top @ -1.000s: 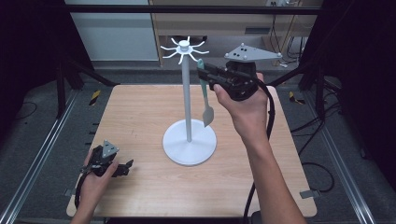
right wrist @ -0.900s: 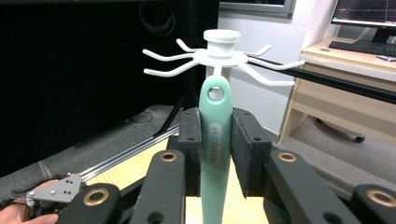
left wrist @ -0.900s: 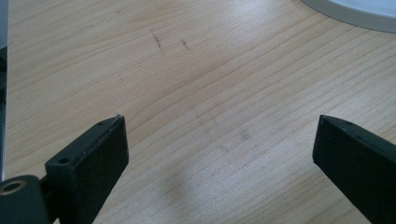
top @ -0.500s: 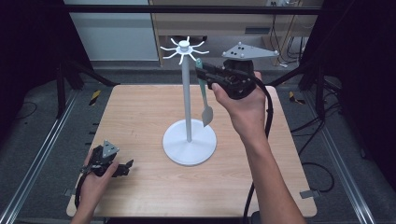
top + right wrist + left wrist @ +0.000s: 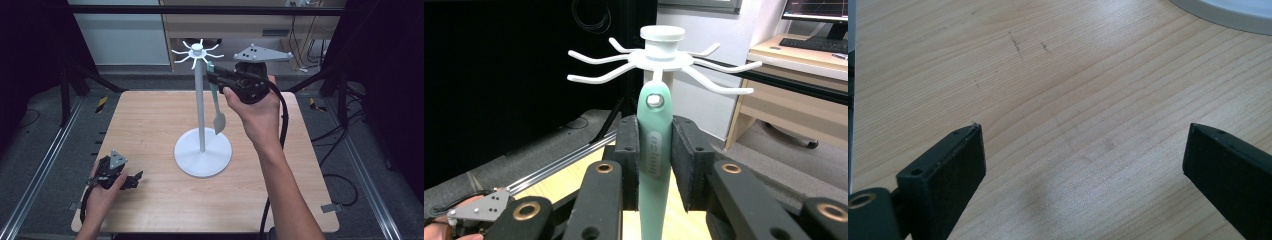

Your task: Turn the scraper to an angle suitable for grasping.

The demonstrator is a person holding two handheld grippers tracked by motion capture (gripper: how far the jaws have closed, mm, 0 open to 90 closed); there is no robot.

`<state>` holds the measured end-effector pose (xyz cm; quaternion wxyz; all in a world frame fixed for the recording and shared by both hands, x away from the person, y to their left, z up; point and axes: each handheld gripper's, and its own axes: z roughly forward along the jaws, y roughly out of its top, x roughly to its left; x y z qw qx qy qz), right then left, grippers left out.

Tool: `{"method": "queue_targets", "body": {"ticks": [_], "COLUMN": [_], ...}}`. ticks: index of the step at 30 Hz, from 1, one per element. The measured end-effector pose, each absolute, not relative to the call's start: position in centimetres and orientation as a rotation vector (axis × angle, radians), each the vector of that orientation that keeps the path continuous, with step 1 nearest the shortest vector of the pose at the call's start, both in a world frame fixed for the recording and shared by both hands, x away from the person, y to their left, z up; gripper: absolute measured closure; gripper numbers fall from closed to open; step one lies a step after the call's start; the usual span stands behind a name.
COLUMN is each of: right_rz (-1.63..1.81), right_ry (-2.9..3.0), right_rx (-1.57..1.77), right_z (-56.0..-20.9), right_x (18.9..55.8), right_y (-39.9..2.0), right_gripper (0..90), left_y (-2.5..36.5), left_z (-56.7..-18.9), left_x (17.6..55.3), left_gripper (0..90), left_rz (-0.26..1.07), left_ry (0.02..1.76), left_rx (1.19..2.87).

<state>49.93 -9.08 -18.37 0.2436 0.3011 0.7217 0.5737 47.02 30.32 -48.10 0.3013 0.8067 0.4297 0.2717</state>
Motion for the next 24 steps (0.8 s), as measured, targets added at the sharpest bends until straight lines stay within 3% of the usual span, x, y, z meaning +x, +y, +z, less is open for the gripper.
{"method": "queue_targets", "body": {"ticks": [24], "right_rz": [1.583], "right_ry": [1.940], "right_rx": [0.844], "right_z": [-18.78], "right_x": [49.89], "right_y": [-9.11], "right_gripper": [71.7], "left_y": [30.30], "left_z": [-48.13], "left_x": [46.99], "left_gripper": [3.3], "left_rz": [0.717], "left_ry": [1.140], "left_rx": [2.142]}}
